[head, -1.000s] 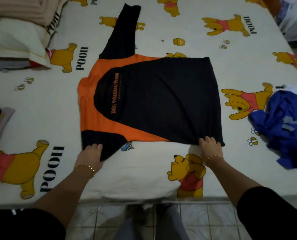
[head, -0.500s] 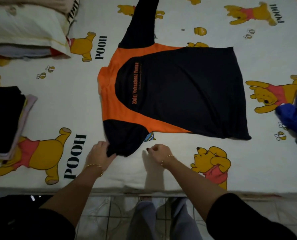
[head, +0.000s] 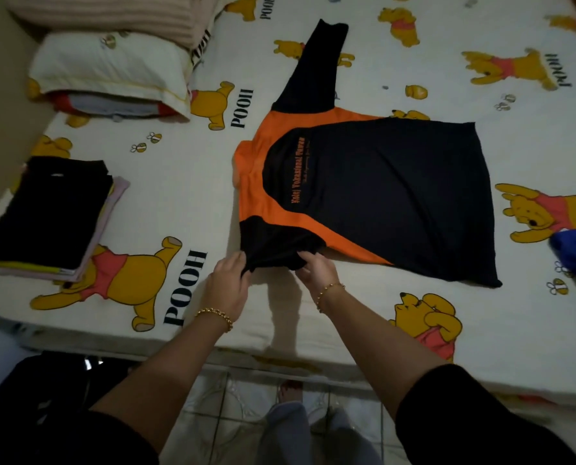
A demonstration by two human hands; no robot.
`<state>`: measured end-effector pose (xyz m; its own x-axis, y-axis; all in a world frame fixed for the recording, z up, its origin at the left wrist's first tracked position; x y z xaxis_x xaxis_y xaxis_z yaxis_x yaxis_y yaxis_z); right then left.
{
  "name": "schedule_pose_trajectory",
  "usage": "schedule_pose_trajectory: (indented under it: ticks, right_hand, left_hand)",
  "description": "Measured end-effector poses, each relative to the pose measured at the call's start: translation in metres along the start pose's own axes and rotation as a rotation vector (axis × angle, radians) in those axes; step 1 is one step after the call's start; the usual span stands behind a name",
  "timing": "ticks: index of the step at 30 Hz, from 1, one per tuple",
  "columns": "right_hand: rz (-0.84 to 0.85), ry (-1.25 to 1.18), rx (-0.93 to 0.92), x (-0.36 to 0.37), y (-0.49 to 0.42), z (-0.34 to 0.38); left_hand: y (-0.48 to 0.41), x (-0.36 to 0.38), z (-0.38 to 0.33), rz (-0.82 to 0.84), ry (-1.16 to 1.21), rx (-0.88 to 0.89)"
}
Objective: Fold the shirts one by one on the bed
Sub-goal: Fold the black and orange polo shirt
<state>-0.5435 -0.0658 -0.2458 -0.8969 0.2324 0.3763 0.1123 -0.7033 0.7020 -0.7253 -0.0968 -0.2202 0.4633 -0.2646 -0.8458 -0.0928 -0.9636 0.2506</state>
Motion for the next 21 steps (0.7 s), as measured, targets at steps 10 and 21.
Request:
schedule_pose_trajectory:
  ticks: [10,21]
  right_hand:
    - [0.109,0.292,0.160,-0.027,0.044,0.008]
    - [0.138,0.457,0.192,-0.077,0.110,-0.029]
  left_hand:
    - [0.019,-0.022,-0.051,-0.221,0.587,-0.311]
    - [0.086,0.049,-0.040,0.525,1.185,-0.707]
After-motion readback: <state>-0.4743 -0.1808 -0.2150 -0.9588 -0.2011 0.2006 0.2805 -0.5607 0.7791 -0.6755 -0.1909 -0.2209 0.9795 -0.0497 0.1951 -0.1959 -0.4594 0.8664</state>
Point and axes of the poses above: each hand's wrist, its own y-axis away from the middle knuckle, its own x-axis out of the palm, z = x × y, the point moved 3 cm from there along -y, towards the middle knuckle, and after that the axes turned 7 degrees about z, right-handed, at the moved point
